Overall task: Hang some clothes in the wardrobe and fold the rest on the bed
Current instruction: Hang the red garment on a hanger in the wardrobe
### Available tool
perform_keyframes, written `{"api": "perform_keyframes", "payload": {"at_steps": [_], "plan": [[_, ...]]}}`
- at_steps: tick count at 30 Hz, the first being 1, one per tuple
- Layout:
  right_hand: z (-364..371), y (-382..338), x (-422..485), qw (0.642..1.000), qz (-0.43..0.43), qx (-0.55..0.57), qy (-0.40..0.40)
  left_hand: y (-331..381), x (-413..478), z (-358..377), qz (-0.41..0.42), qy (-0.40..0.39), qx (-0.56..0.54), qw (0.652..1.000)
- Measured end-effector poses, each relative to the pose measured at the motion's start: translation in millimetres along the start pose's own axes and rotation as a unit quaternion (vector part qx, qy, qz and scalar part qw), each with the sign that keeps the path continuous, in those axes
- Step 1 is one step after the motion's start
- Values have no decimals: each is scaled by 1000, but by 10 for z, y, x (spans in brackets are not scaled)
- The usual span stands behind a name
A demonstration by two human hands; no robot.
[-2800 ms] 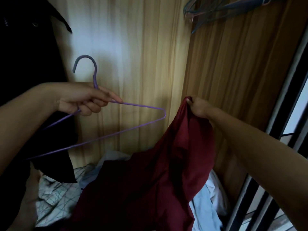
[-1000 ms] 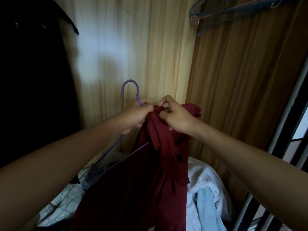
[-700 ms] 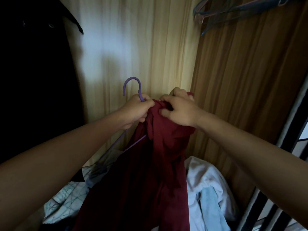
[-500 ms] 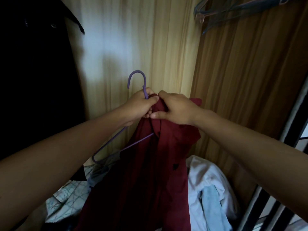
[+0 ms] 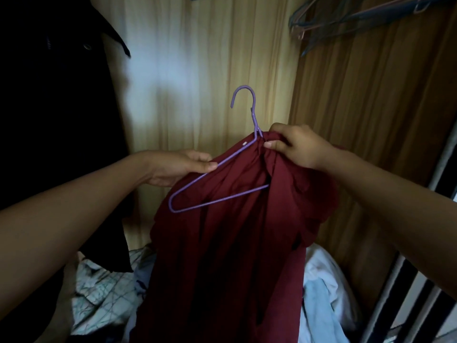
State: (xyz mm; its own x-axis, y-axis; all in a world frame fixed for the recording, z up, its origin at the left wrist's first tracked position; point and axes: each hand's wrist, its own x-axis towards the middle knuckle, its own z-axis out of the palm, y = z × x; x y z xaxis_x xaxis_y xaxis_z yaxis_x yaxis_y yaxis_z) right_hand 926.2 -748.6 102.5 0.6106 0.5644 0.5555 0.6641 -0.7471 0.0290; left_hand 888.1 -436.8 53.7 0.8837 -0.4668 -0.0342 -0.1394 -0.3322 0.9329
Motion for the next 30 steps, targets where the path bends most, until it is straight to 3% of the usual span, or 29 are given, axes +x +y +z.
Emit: {"api": "perform_keyframes", "payload": {"at_steps": [3, 6, 8, 11, 13, 16, 17, 18, 21, 23, 25, 27, 30], "plan": [[28, 51, -8, 999, -7, -46, -7, 53, 20, -95, 48, 148, 120, 981], [73, 84, -14, 993, -20, -120, -8, 100, 48, -238, 139, 282, 321, 894], [76, 101, -7, 988, -16, -153, 1, 118, 16, -281, 160, 283, 408, 853], [24, 154, -13, 983, 13, -180, 39, 99, -62, -342, 95, 239, 528, 809], [0, 167, -27, 974, 23, -215, 64, 124, -123, -382, 52, 238, 502, 830], [27, 65, 1, 968, 30, -230, 96, 278, -151, -263, 75, 234, 237, 940], [30, 6, 31, 971, 33, -210, 108, 341, -133, -169, 107, 219, 181, 953], [19, -60, 72, 975, 34, -183, 120, 400, -96, -88, 146, 209, 191, 948], [-62, -253, 196, 986, 7, -69, 152, 484, -9, 35, 212, 202, 403, 867], [-119, -333, 265, 987, -12, -37, 156, 505, -25, -16, 238, 180, 467, 832], [-166, -315, 326, 979, 10, -133, 153, 547, -85, -78, 216, 216, 522, 797], [-210, -257, 407, 950, 65, -270, 145, 647, -142, -161, 181, 267, 566, 758], [-340, -318, 620, 941, 143, -285, 114, 890, -224, -256, 113, 286, 612, 729]]}}
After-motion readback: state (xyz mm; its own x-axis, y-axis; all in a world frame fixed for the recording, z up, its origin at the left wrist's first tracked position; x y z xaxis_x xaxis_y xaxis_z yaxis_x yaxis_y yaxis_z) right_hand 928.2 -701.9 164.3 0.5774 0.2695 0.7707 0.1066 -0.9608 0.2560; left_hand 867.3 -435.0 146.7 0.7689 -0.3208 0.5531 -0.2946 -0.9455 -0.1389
